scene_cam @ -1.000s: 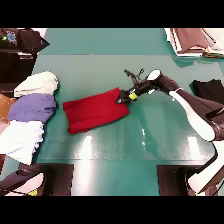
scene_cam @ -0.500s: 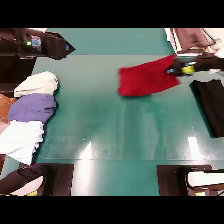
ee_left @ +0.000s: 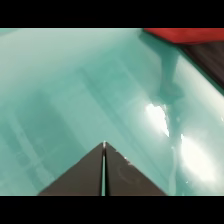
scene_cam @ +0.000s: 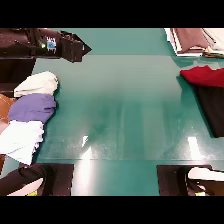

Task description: Fold the shirts.

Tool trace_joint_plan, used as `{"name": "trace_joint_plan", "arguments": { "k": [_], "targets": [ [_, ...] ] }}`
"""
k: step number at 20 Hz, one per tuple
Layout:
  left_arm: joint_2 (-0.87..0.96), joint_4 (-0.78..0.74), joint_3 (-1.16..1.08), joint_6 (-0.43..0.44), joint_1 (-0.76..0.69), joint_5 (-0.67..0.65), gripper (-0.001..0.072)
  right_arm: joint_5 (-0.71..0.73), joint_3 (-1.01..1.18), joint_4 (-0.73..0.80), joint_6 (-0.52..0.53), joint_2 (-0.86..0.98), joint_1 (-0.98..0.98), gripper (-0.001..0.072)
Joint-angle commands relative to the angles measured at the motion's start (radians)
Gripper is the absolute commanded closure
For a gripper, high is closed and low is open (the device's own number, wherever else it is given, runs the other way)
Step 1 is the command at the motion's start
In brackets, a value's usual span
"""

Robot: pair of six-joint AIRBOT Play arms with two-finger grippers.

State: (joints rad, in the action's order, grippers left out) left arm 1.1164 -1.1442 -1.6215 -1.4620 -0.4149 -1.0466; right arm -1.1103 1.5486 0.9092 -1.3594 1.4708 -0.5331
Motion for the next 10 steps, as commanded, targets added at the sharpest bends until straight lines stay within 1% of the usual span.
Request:
{"name": "trace_joint_plan", "arguments": {
  "k": [1,3,5,8,10],
  "targets": [
    [0.000,0.000,0.000,-0.005,-0.010,0.019,0.0682,0.066,0.027,-0.051,0.008,0.003,-0.056,0.0692],
    [0.003,0.000,0.000,-0.005,-0.010,0.016,0.0682,0.059,0.100,-0.052,0.014,0.002,-0.056,0.0692],
    [0.005,0.000,0.000,-0.005,-0.010,0.016,0.0681,0.020,0.186,-0.051,0.013,0.002,-0.056,0.0693],
    [0.010,0.000,0.002,-0.004,-0.010,0.013,0.0682,-0.096,0.276,-0.045,0.013,0.002,-0.077,0.0692],
    [0.013,0.000,0.010,-0.004,-0.010,0.013,0.0682,-0.178,0.296,-0.044,0.007,0.000,-0.095,0.0693]
  ]
}}
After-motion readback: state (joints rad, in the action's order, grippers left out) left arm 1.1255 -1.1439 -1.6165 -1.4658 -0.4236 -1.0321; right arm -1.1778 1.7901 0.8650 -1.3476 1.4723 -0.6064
